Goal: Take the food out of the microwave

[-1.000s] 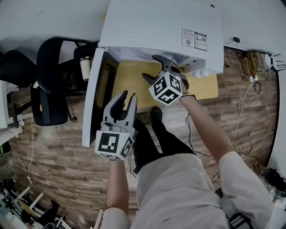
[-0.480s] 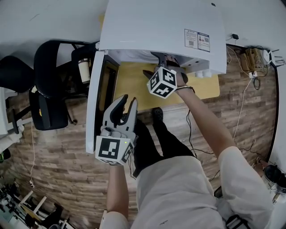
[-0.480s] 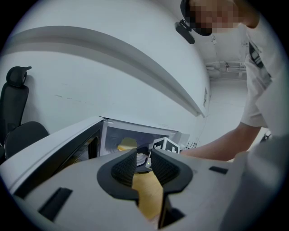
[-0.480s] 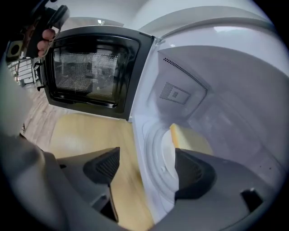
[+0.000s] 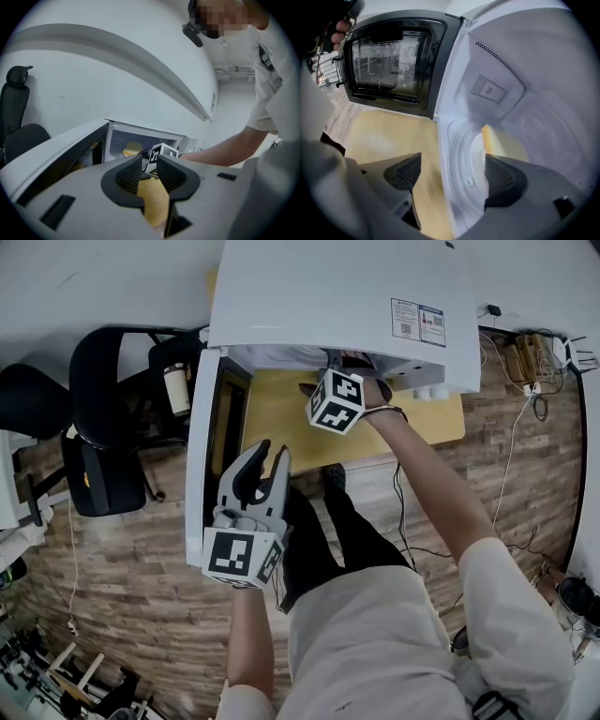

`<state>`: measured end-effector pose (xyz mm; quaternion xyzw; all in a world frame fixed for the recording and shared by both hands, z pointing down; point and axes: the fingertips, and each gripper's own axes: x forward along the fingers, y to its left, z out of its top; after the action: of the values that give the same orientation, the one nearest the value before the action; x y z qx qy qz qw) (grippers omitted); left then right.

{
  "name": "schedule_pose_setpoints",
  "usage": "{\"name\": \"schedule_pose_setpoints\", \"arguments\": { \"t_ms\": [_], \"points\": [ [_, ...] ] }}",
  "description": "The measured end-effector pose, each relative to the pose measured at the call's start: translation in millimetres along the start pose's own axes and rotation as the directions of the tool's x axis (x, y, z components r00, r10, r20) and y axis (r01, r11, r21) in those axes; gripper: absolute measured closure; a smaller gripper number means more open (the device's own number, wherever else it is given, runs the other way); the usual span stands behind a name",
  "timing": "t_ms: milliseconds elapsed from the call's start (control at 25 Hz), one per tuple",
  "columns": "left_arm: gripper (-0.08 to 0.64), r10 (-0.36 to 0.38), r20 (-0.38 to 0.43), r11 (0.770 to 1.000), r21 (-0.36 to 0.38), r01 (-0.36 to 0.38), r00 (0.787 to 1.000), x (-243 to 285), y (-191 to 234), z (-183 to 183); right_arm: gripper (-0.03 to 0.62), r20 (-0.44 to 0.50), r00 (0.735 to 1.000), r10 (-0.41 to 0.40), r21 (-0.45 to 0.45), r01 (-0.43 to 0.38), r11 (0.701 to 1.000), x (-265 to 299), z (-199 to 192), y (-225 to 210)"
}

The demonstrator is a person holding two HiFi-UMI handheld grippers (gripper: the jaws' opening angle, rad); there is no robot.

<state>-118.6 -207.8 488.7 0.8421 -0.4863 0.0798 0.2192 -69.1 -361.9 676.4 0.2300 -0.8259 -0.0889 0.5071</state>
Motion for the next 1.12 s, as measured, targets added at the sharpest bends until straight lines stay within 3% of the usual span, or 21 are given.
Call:
{"name": "schedule_pose_setpoints", "arguments": {
  "t_ms": [800,1120],
  "points": [
    [0.471,0.017,0.007,1.000,-0.019,-0.016,1.000,2.0,4.8,1.7,0.178,-0.034,0.999,0.030,-0.009,-0.030,0.999,6.2,-7.5,7.1],
    [0.471,0.023,0.016,0.999,-0.025,-0.023,1.000,3.6,3.4,1.2,0.218,-0.021,0.999,0.027,-0.008,-0.027,1.000,-0.8,-8.3,19.3]
  ]
}}
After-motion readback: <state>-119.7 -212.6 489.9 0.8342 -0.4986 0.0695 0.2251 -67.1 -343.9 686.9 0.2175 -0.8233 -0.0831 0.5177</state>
